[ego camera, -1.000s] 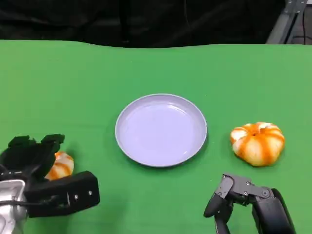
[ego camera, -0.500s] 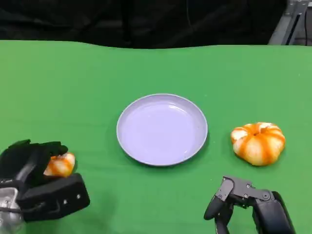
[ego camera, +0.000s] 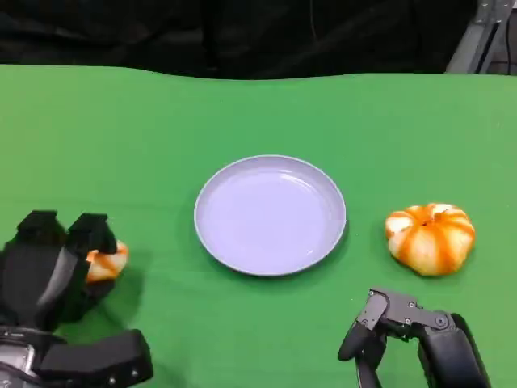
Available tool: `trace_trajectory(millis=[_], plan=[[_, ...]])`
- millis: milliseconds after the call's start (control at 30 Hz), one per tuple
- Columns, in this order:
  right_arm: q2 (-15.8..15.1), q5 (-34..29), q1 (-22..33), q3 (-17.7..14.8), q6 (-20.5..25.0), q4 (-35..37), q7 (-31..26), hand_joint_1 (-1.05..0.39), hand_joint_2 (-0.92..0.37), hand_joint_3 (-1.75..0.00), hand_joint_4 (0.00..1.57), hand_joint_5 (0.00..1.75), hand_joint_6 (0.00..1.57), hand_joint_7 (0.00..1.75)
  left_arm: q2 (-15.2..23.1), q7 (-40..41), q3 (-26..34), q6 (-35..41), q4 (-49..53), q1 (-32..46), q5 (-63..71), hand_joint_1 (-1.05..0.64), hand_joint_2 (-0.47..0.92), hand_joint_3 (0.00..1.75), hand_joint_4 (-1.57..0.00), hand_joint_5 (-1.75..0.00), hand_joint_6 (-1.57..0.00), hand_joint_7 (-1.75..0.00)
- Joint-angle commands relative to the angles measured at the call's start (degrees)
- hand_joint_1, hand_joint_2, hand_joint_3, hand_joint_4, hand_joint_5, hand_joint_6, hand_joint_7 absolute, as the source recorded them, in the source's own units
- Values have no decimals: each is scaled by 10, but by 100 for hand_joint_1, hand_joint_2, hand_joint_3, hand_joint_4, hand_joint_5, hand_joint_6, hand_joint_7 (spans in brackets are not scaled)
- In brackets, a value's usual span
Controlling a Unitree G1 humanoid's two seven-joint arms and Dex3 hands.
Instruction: Grasp the bread from the table and place it into the plate.
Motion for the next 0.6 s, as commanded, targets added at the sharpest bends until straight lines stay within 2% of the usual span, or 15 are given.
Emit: trace_trajectory(millis=[33, 100, 200, 267, 367, 600], plan=[[1, 5, 3, -1, -3, -2, -2, -5, -3, -175, 91, 169, 93, 138, 9, 27, -9, -25, -15, -24, 2, -12, 21, 141, -102, -175, -83, -175], [1, 5, 4, 0, -4, -2, -3, -5, -3, -175, 92, 169, 93, 138, 2, 39, -16, -37, -32, -39, 9, -14, 20, 148, -103, -175, -84, -175], [2, 5, 6, 2, -4, -3, -2, -5, -3, -175, 91, 168, 93, 138, -14, 38, -28, -37, -57, -67, 17, -14, 11, 163, -105, -175, -86, -175], [2, 5, 6, 2, -6, -2, -3, -5, -3, -175, 91, 168, 93, 138, -22, 39, -34, -40, -60, -81, 21, -15, 15, 156, -101, -175, -84, -173], [2, 5, 5, 3, -8, 0, -3, -5, -4, -175, 92, 169, 93, 138, -28, 51, -40, -42, -56, -92, 28, -11, 10, 159, -103, -175, -87, -173], [4, -4, 12, 13, -6, -7, -7, -5, -4, -175, 92, 170, 92, 138, -92, 6, -64, -55, -17, -176, 22, -11, 9, 160, -104, -175, -85, -175]])
